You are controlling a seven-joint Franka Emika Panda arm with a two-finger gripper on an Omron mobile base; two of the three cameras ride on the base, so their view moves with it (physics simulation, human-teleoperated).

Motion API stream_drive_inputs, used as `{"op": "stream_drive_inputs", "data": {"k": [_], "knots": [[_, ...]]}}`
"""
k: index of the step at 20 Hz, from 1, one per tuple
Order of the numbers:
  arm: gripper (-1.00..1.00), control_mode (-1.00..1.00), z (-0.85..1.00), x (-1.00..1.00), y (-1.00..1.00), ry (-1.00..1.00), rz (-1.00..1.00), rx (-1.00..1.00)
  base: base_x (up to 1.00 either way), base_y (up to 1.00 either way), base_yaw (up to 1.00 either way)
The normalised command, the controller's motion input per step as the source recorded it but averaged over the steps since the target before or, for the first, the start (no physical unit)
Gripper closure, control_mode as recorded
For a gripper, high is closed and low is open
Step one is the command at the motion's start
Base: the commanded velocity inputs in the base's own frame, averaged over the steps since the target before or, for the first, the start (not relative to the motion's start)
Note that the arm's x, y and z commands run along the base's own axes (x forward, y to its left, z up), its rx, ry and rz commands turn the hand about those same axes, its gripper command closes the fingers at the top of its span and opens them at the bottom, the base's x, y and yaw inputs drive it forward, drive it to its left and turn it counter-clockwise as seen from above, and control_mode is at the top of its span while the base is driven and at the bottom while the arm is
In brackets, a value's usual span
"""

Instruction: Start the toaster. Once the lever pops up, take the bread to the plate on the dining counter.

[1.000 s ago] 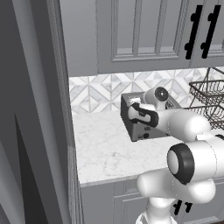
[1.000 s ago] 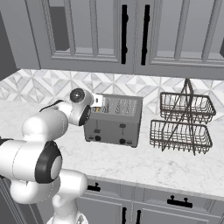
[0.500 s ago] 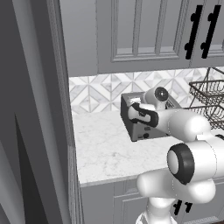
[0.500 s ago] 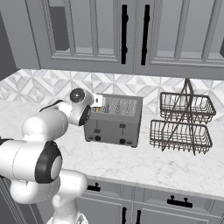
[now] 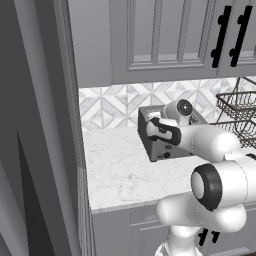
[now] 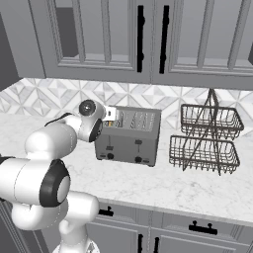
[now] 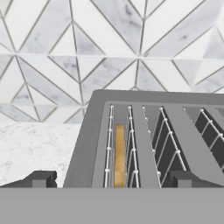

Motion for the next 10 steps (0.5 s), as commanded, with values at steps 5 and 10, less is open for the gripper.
{"op": "stream_drive_inputs", "data": {"k": [5, 10], "knots": [[-1.0, -1.0, 0.0, 0.0, 0.0, 0.0, 0.0, 0.0, 0.0, 0.0, 0.0], [-1.0, -1.0, 0.0, 0.0, 0.0, 0.0, 0.0, 0.0, 0.0, 0.0, 0.0]]}}
